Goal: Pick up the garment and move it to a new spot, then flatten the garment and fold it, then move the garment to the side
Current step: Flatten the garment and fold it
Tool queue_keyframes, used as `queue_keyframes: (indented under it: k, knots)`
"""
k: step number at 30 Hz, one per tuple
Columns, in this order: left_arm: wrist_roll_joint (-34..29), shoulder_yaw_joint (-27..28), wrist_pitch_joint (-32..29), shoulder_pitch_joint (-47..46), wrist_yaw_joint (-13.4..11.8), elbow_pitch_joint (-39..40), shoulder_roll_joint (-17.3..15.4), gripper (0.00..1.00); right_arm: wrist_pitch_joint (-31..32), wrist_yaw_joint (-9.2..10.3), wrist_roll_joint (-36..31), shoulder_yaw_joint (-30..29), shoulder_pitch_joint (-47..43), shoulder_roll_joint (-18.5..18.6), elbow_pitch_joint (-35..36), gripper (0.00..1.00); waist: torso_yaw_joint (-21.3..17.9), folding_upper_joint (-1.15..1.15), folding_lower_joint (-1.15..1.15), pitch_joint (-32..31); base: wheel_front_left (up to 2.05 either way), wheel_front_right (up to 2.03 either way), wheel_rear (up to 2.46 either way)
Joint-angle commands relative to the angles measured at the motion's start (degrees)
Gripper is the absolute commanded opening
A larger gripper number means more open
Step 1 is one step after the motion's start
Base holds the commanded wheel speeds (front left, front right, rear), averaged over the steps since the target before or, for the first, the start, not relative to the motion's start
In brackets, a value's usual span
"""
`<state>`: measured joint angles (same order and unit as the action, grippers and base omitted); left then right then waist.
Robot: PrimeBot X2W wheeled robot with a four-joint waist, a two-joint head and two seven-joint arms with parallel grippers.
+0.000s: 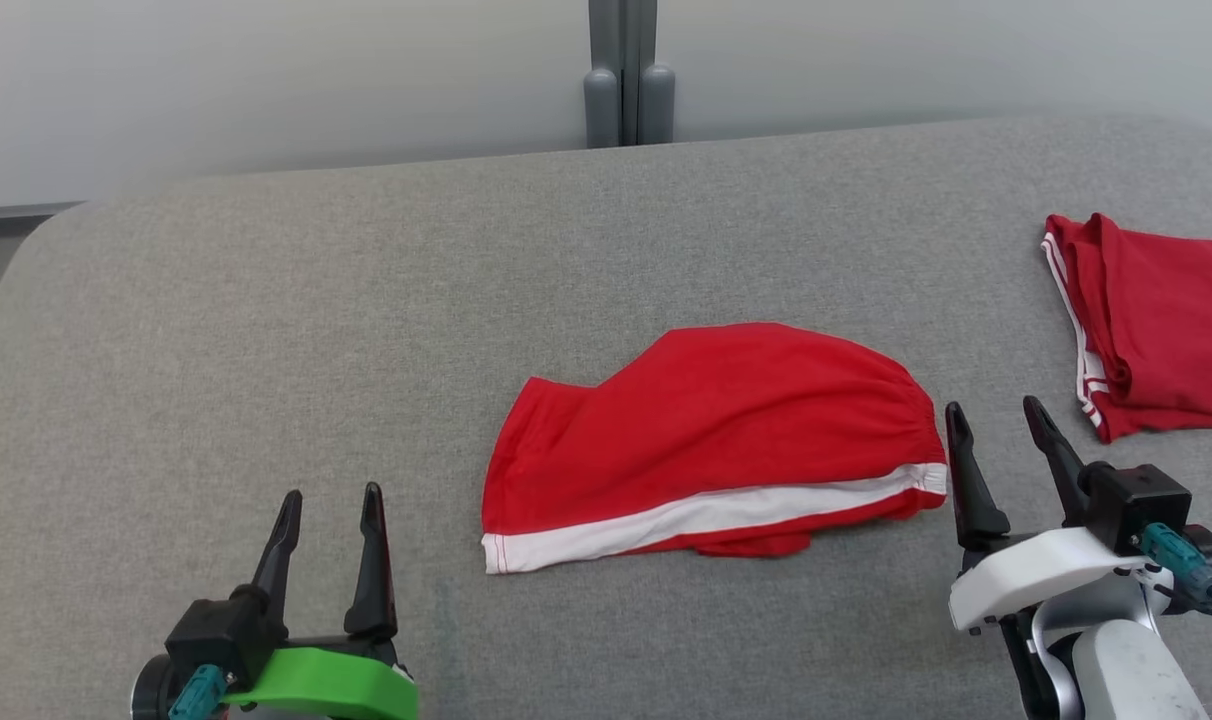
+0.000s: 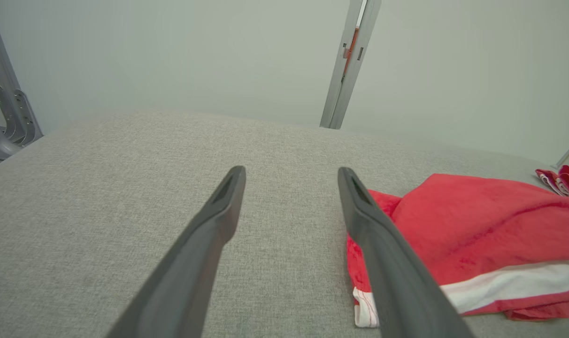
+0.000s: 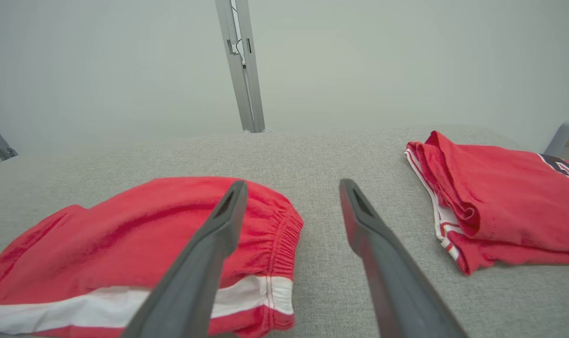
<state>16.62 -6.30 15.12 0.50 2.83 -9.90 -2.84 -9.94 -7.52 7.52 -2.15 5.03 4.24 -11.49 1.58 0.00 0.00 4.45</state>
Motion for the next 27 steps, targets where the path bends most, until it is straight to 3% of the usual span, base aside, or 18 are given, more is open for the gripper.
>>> queue_keyframes:
  k: [1, 21, 27]
  knots:
    - [0.18, -0.16, 0.02, 0.96, -0.36, -0.10, -0.11, 1.00, -0.40, 0.07, -0.15, 0.42, 0.58, -0.28, 0.51, 1.00, -0.59, 0.00, 0.00, -1.37, 0.00, 0.00, 0.00]
    - [0.29, 0.53, 0.02, 3.46, -1.26, -0.11, -0.11, 1.00, -2.75, 0.07, 0.51, 5.08, 2.54, -1.29, -3.38, 1.00, 0.00, 0.00, 0.00, -3.79, 0.00, 0.00, 0.00]
    - [-0.80, -2.17, -0.53, 2.15, -0.26, -4.86, -0.10, 1.00, -2.52, 0.07, -0.05, 5.12, 3.22, -1.30, -3.96, 1.00, -0.91, 0.00, 0.00, -2.43, 0.00, 0.00, 0.00]
